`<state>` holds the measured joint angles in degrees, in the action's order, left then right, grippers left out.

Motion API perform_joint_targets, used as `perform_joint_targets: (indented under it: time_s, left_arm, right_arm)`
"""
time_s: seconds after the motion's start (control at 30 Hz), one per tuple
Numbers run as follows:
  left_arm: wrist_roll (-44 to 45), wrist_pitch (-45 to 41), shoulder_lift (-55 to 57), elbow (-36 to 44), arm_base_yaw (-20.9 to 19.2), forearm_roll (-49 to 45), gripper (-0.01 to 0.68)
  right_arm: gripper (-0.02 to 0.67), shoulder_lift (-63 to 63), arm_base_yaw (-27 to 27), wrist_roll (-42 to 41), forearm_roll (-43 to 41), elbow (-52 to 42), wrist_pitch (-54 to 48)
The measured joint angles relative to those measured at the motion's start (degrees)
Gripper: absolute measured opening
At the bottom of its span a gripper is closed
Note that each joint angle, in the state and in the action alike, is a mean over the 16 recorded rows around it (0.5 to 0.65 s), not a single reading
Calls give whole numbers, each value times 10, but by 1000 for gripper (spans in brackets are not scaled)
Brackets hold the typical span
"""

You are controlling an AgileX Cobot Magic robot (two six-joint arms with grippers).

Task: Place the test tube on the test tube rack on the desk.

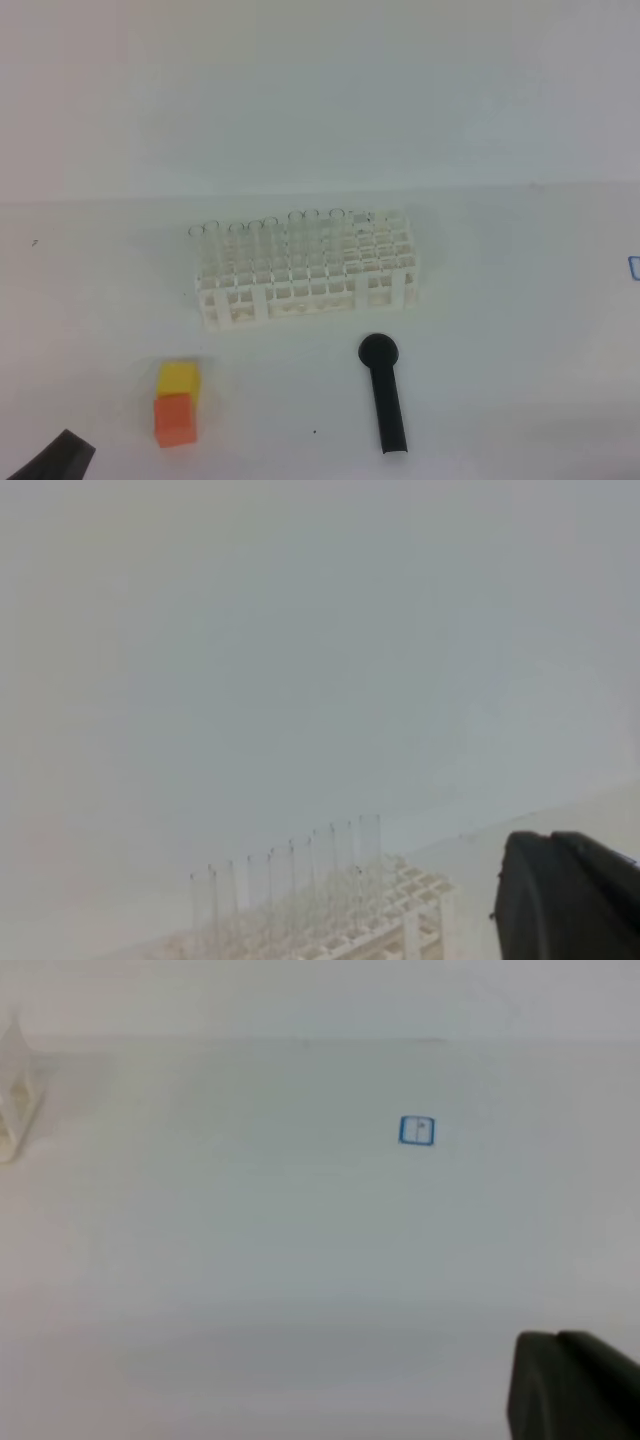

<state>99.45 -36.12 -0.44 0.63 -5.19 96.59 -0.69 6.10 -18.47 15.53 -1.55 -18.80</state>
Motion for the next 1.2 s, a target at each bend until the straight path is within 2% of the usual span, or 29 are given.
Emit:
perform_joint_targets:
  time_s: [0.23,0.6,0.83,1.03,1.2]
  left_arm:
    - [0,0,1,0,0,0,-1]
    - [2,0,1,-5,0,-5,-1]
    - [45,18,-1,-4,1,-4,-1]
    - [85,63,-1,-4,30,-8,-1]
    - [99,116,0,-5,65,-57,-1]
  right_arm:
    - [-1,0,0,49,-46,1,-17]
    - [-1,0,0,53,-50,2,-18]
    - [-1,0,0,53,-50,2,-19]
    - [-1,0,0,53,-50,2,-20]
    - [-1,0,0,53,-50,2,-20]
